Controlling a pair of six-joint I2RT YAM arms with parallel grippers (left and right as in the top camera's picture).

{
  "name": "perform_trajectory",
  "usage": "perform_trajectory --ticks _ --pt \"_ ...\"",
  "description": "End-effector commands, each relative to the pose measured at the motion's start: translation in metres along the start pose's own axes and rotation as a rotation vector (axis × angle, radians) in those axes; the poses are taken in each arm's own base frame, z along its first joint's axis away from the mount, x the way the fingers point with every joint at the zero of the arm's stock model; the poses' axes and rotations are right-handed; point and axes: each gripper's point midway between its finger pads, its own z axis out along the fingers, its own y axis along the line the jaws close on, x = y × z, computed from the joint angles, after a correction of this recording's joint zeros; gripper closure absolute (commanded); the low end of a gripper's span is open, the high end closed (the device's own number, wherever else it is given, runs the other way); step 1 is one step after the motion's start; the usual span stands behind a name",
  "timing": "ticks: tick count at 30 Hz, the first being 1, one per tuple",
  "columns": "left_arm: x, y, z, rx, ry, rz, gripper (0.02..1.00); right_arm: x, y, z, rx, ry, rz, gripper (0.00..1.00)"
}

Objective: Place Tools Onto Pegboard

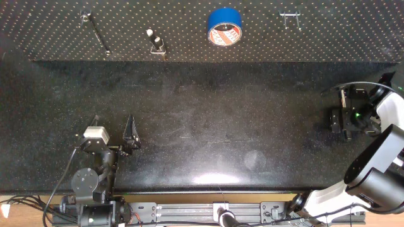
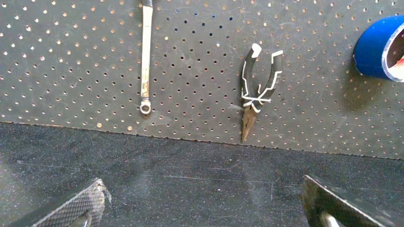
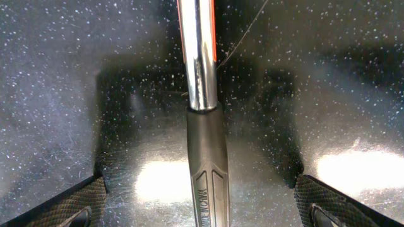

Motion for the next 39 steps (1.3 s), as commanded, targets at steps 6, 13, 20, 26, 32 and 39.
perform_trajectory --ticks 6,13,20,26,32,39 --pt "0.000 -0.002 0.000 0.012 -0.001 0.013 0.027 0.007 0.002 0.023 -0.032 0.055 -0.012 0.866" --pt "0.000 -0.002 0.000 0.012 -0.002 0.013 0.025 0.002 0.002 0.017 -0.020 0.033 0.008 0.925" --pt "0.000 -0.002 0.000 0.012 -0.002 0.013 0.025 -0.043 0.066 -0.099 -0.041 -0.780 0.267 0.923" --pt "0.000 -0.002 0.000 0.012 -0.001 0.013 0.025 -0.062 0.177 -0.215 -0.273 -1.304 0.083 0.925" --pt "0.000 -0.002 0.000 0.012 -0.001 0.013 0.025 -0.114 0.214 -0.209 -0.350 -1.342 0.021 0.925" --pt "0.000 -0.002 0.000 0.012 -0.002 0.013 0.025 -0.136 0.232 -0.195 -0.369 -1.277 -0.013 0.925"
